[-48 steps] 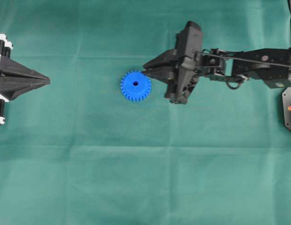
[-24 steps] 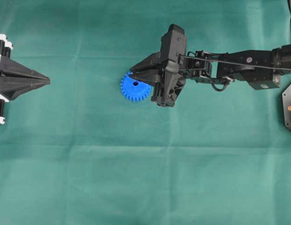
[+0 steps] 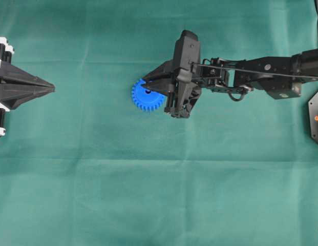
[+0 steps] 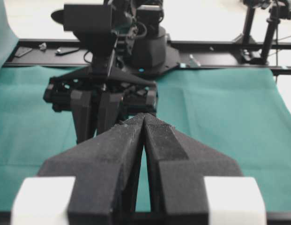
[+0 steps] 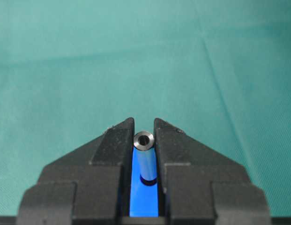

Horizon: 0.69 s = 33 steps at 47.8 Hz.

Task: Insert the shaft placed at a random location into the center hole of the medium gear at another random location.
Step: 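Lower the shaft with the right gripper into the gear's center hole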

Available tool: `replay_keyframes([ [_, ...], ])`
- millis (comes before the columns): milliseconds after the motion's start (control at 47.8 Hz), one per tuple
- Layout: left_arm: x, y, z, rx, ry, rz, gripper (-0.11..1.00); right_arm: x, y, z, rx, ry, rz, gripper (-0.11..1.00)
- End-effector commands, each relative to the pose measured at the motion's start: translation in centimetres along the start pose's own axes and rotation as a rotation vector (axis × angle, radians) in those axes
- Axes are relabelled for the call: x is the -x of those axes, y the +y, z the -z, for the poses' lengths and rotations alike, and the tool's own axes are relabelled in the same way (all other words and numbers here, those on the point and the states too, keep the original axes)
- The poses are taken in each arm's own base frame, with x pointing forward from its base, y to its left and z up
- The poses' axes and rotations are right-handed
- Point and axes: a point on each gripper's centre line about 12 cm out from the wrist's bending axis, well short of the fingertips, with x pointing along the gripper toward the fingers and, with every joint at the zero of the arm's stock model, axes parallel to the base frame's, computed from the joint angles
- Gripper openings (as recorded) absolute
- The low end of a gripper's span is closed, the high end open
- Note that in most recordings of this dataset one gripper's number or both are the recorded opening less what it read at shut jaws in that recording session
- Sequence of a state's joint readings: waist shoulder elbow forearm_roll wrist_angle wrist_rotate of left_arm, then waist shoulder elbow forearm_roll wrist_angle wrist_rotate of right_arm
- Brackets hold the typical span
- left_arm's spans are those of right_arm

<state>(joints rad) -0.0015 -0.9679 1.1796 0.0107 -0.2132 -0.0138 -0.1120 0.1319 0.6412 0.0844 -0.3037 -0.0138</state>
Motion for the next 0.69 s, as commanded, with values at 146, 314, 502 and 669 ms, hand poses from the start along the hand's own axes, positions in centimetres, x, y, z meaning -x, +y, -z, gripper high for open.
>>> replay_keyframes([
  [146, -0.2, 0.0, -0.7, -0.002, -0.017, 0.0, 0.0, -0.8, 0.1, -0.7, 0.002, -0.04, -0.001, 0.13],
  [314, -0.2, 0.0, -0.7, -0.002, -0.017, 0.002, 0.0, -1.1, 0.1, -0.2, 0.003, -0.034, 0.0, 0.13],
  [502, -0.2, 0.0, -0.7, -0.003, -0.017, 0.001, 0.0, -1.4, 0.0, 0.4, -0.001, -0.018, 0.002, 0.13],
  [669, -0.2, 0.0, -0.7, -0.003, -0.017, 0.001, 0.0, -1.8, 0.0, 1.0, -0.004, -0.005, 0.003, 0.13],
])
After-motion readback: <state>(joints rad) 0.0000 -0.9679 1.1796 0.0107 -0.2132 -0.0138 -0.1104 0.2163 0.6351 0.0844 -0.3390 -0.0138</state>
